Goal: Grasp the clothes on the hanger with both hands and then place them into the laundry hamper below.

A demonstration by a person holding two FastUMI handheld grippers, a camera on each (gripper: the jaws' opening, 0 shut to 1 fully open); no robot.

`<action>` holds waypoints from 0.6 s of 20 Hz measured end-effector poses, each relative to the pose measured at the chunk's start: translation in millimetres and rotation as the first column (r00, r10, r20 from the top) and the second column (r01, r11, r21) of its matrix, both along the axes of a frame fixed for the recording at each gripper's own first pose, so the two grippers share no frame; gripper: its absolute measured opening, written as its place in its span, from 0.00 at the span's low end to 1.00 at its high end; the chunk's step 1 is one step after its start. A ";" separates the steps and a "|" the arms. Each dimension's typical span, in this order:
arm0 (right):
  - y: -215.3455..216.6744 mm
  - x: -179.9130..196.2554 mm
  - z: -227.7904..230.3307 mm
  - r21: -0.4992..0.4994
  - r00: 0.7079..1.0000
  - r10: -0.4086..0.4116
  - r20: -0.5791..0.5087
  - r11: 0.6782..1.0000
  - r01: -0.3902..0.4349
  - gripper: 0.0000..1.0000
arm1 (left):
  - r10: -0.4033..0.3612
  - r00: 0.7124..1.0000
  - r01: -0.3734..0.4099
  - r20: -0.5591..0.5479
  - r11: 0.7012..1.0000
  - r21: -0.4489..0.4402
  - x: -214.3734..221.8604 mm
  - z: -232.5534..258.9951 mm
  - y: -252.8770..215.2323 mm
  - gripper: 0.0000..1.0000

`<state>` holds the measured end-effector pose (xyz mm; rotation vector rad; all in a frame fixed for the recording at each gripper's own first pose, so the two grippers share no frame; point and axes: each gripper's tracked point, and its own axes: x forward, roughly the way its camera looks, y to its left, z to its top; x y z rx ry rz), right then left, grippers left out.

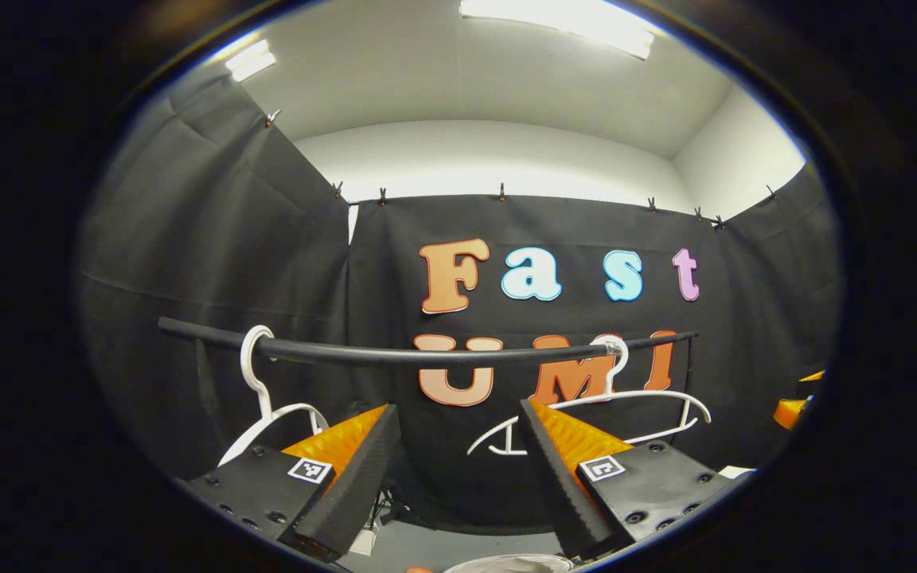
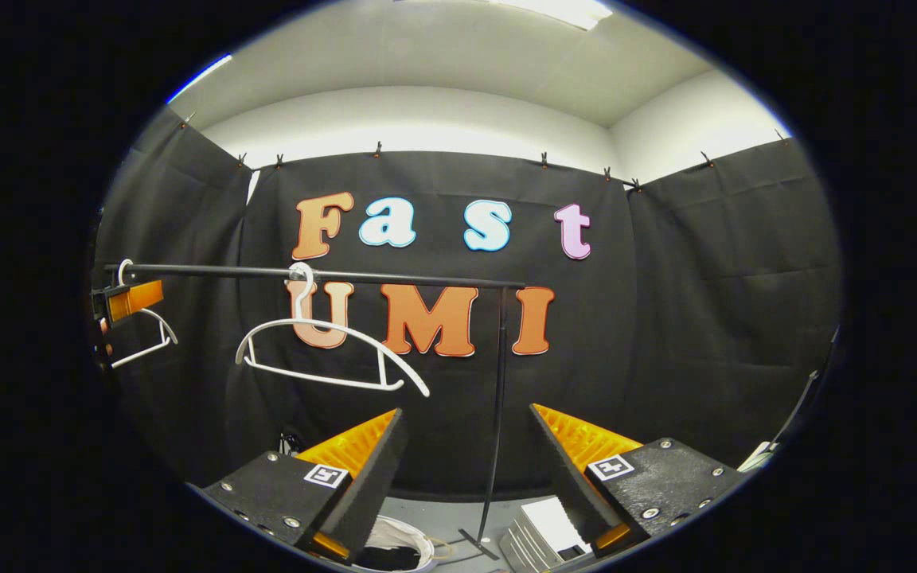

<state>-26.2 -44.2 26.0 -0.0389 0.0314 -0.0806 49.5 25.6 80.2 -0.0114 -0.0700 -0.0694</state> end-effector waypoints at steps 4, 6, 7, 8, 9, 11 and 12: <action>1.2 0.5 1.2 -0.009 1.000 0.002 0.005 1.000 -0.002 0.94 | 0.031 0.999 -0.031 -0.019 1.000 -0.007 2.7 -8.4 6.7 0.94; 2.2 1.3 2.3 -0.007 1.000 0.000 0.002 1.000 0.000 0.94 | 0.045 0.999 -0.045 -0.024 0.999 0.005 5.9 -12.6 9.1 0.94; 3.3 2.0 1.3 -0.004 1.000 0.000 0.002 1.000 0.000 0.94 | 0.047 0.999 -0.047 -0.022 0.999 0.010 6.0 -12.4 10.1 0.94; 4.3 3.3 1.4 -0.003 1.000 0.000 0.004 1.000 0.000 0.94 | 0.046 0.999 -0.046 -0.020 0.999 0.013 6.0 -11.6 10.7 0.97; 4.1 4.3 2.2 -0.003 1.000 -0.003 0.006 1.000 0.003 0.94 | 0.044 0.999 -0.044 -0.017 0.999 0.015 6.4 -12.0 10.6 1.00; 2.4 6.4 3.6 -0.008 1.000 -0.015 0.012 1.000 0.015 0.94 | 0.041 0.999 -0.041 -0.010 0.999 0.014 8.5 -12.9 10.4 1.00; 1.8 6.8 3.6 -0.008 1.000 -0.018 0.012 1.000 0.018 0.94 | 0.043 0.999 -0.042 -0.010 0.999 0.013 9.5 -13.1 11.8 0.97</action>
